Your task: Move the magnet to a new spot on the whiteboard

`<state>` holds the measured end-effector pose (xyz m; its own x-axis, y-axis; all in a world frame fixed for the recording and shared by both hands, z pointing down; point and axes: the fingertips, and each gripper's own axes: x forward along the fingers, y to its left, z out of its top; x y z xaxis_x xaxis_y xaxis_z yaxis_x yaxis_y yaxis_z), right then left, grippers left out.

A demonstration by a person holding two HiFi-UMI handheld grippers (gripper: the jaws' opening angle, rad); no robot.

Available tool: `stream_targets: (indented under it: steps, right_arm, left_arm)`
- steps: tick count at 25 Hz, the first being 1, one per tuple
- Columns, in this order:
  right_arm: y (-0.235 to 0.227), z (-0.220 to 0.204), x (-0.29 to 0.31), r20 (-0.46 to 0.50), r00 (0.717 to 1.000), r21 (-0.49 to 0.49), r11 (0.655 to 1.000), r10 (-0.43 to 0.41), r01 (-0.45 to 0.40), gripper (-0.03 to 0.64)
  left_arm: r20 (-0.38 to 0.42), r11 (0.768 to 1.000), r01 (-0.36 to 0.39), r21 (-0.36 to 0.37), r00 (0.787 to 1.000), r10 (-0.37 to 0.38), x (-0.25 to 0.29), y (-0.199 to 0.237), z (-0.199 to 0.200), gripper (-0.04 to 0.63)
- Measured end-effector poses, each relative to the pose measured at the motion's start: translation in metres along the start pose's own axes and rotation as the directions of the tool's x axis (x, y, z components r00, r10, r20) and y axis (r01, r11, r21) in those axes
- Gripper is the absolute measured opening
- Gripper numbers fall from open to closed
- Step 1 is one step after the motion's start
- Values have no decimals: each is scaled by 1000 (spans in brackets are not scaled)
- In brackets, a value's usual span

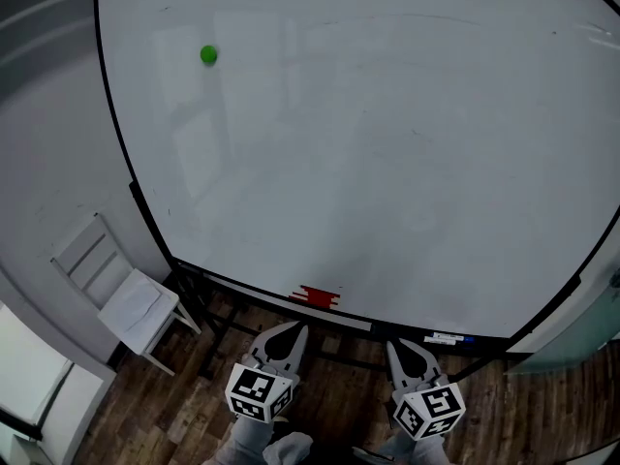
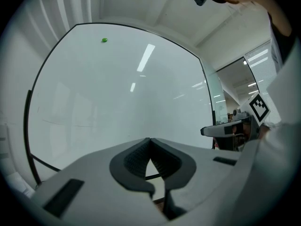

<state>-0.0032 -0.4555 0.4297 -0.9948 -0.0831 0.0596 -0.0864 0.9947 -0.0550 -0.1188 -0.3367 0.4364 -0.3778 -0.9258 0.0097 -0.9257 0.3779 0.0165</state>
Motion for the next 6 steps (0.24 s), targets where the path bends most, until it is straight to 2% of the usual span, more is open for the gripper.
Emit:
stream_targets:
  steps: [6]
  right_arm:
    - [-5,-4,0,-8,1000,0,1000,-10,10,28]
  left_arm:
    - [-9,1000,9,-5,1000,-9,3,-2,-4,9]
